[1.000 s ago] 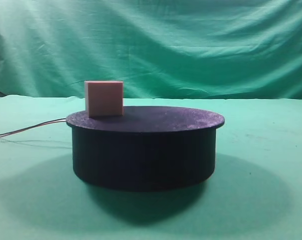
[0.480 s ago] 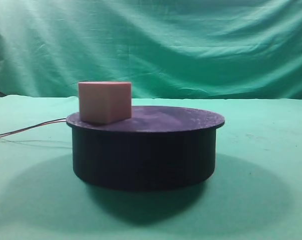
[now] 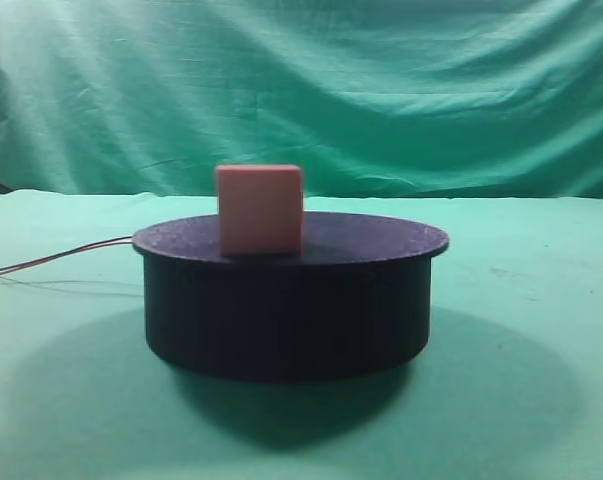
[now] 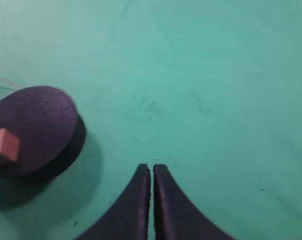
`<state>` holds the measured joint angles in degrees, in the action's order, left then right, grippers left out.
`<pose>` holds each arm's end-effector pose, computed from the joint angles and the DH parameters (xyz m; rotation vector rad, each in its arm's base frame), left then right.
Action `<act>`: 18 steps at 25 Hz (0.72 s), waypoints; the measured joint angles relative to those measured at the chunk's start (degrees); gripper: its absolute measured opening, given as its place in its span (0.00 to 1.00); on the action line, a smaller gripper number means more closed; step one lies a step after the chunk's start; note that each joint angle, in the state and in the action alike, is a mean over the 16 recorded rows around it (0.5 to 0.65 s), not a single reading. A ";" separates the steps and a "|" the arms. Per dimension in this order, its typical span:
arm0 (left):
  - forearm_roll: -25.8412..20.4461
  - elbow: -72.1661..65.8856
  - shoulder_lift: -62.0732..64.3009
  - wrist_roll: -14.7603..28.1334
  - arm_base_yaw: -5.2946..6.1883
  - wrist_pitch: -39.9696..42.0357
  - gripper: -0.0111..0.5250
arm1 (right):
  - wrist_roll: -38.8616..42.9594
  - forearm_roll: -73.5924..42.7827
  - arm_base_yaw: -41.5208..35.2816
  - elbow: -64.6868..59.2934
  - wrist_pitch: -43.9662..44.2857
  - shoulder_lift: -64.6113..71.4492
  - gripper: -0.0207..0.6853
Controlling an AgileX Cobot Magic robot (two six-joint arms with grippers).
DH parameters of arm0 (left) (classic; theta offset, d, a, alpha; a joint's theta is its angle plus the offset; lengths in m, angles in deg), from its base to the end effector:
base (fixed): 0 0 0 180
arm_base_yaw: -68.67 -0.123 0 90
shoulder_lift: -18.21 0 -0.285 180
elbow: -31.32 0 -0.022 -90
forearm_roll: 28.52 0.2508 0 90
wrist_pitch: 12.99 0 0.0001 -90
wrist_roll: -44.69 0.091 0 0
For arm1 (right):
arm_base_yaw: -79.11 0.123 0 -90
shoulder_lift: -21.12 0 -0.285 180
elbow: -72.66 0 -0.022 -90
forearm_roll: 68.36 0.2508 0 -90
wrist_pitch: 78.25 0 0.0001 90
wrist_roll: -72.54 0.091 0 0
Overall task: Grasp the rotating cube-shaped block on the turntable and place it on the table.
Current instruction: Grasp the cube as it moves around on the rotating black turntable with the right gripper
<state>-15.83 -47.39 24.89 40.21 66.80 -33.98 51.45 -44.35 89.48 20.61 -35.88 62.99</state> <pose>0.0521 0.0089 0.1733 0.0342 1.8513 0.1855 0.0965 0.0431 0.2575 -0.4062 2.2940 0.3893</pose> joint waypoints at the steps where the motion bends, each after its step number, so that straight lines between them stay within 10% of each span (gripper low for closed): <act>1: 0.00 0.00 0.00 0.00 0.00 0.00 0.02 | -1.55 1.36 1.26 1.22 0.66 2.50 0.03; 12: 0.00 0.00 0.00 0.00 0.00 0.00 0.02 | -0.09 -1.64 19.50 15.96 1.97 30.69 0.04; 18: 0.00 0.00 0.00 0.00 0.00 0.00 0.02 | 2.71 -5.09 25.99 21.93 0.79 40.93 0.25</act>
<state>-15.83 -47.39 24.89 40.21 66.80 -33.98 54.17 -49.44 115.47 42.55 -35.08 103.92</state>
